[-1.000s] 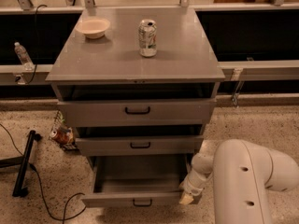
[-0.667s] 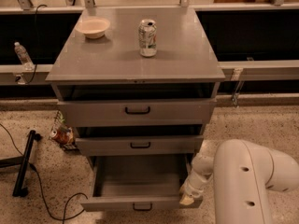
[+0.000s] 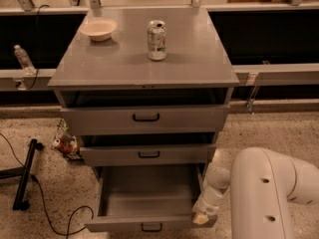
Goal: Open bottom drawer
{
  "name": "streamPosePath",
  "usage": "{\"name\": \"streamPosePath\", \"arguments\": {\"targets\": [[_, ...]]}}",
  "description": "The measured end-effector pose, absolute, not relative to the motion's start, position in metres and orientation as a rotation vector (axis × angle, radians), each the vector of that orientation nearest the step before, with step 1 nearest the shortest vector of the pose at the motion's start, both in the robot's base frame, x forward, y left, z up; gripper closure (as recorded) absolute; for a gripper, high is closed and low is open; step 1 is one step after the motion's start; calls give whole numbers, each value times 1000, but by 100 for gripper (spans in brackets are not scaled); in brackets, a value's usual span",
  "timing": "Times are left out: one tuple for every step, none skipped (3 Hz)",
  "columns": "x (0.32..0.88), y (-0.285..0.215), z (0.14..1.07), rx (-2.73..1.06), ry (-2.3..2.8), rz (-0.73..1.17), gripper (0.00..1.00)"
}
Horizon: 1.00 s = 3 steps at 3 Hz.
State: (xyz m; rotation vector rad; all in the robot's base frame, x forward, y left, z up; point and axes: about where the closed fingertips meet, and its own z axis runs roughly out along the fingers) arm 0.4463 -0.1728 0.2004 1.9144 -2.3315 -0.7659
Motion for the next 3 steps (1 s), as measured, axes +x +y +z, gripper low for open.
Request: {"name": "streamPosePath", "arguments": {"targets": [[442,-173,203,1900,-2330,-776,79],[420,-175,214,1829,-2321,-822,56],[420,-175,214,1828,-2322,-822,31]]}}
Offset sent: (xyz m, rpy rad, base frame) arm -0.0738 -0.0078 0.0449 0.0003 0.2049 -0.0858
